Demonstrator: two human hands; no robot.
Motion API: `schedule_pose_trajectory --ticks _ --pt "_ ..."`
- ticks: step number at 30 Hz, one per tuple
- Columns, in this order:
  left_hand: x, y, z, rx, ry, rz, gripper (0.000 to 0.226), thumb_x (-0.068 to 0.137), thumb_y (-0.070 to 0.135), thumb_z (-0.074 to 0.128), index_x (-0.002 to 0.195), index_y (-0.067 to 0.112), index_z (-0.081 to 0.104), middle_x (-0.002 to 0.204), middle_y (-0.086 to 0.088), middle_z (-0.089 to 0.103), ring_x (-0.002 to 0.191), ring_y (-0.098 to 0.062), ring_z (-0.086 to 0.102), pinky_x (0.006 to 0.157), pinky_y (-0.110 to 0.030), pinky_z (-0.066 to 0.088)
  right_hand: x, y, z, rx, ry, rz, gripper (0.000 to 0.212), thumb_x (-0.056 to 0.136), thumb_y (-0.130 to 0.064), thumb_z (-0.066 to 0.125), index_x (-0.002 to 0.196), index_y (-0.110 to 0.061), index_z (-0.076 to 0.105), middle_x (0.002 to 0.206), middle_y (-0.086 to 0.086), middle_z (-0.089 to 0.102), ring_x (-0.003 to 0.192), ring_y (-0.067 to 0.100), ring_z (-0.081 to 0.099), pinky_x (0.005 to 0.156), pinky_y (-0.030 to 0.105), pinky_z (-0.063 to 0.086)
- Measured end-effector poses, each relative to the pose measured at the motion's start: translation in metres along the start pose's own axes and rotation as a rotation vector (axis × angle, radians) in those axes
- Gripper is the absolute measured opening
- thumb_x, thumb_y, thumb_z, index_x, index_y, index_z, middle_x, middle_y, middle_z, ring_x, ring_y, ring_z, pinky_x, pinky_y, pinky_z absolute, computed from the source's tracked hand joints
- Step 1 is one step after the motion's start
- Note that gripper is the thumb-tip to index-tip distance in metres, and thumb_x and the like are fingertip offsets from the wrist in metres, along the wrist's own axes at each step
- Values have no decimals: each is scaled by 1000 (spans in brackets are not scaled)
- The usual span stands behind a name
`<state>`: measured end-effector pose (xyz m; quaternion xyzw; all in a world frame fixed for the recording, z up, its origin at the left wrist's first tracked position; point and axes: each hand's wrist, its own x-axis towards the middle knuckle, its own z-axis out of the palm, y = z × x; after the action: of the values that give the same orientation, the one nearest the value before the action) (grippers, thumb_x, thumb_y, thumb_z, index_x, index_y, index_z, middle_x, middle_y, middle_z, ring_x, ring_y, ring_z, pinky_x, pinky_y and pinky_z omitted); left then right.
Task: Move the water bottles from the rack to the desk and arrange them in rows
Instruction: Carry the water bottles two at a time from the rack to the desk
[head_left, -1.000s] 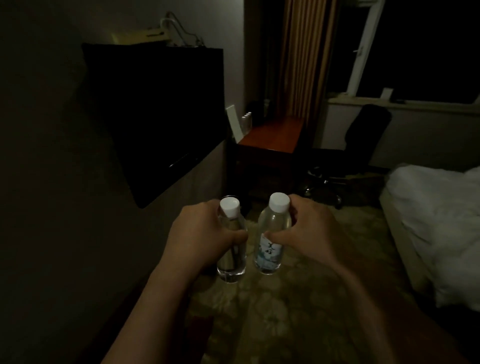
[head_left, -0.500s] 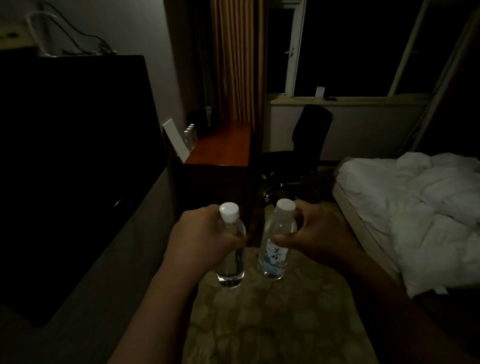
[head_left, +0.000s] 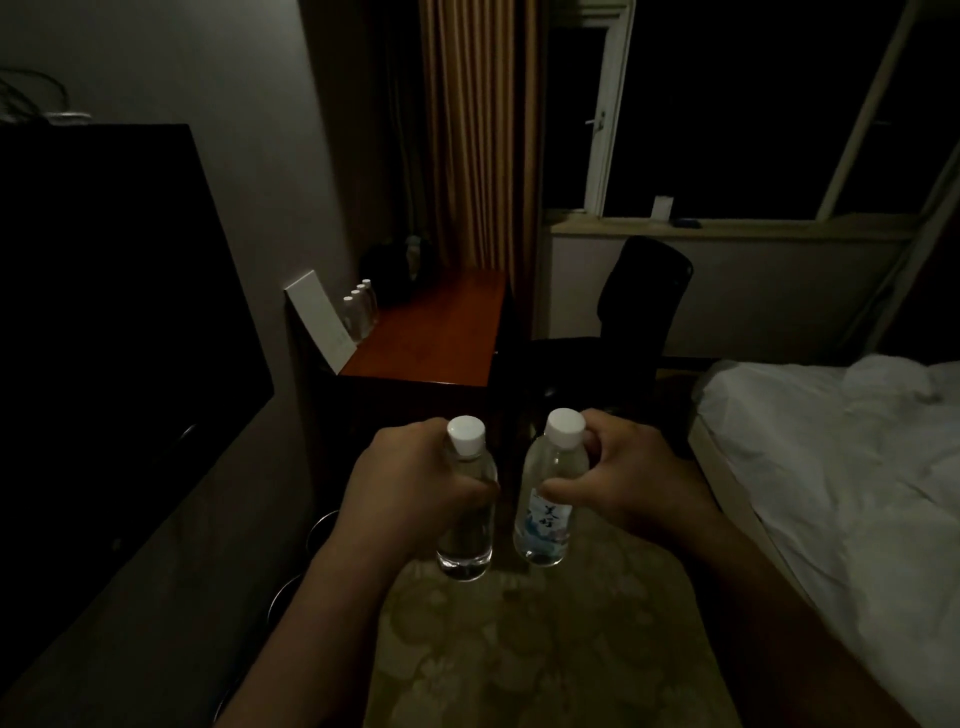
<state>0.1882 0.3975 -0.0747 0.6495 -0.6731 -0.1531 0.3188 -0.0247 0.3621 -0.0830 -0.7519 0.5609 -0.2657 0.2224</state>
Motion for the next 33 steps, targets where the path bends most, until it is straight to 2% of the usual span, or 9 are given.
schedule_pose_trajectory --ticks 3,10,17,23,27,29,33 --pt "54 8 18 -8 20 -21 33 67 38 85 91 27 64 85 11 64 79 -4 61 74 -36 56 59 24 -16 18 -14 -19 48 63 -46 83 100 -32 57 96 -11 65 90 8 63 78 39 57" --pt "171 2 51 -20 27 -56 37 67 41 83 96 28 64 90 13 64 84 -2 61 79 -35 56 173 66 -27 88 -64 -35 52 68 -34 85 111 -30 57 106 -11 65 95 5 63 81 32 58" --pt "301 -32 85 7 41 -66 34 68 42 83 92 30 62 86 13 63 80 -1 59 75 -29 55 305 99 -16 61 -107 -10 47 65 -33 85 102 -29 57 97 -8 64 89 9 64 74 35 60" --pt "438 -68 103 39 54 -60 36 67 47 81 92 29 61 84 12 62 78 -2 58 74 -30 55 443 115 -9 16 -110 -39 45 66 -33 85 101 -29 57 97 -12 63 87 3 60 69 21 51" --pt "518 -81 106 76 52 -62 32 68 46 80 83 27 60 77 10 61 72 -4 56 67 -30 52 524 125 -5 -14 -77 -37 48 64 -37 84 104 -29 58 99 -10 63 90 8 60 78 33 56" --pt "555 -87 108 81 38 -70 33 68 46 80 84 26 60 77 10 61 72 -5 57 66 -30 52 561 130 -6 -6 -71 -32 49 65 -36 85 106 -27 59 101 -9 63 91 9 60 79 33 56" --pt "619 -104 119 84 35 -116 34 67 45 81 84 24 60 80 9 62 75 -9 59 73 -39 56 634 147 -6 -14 -82 -46 47 66 -37 85 105 -27 59 98 -10 64 89 7 60 76 27 54"
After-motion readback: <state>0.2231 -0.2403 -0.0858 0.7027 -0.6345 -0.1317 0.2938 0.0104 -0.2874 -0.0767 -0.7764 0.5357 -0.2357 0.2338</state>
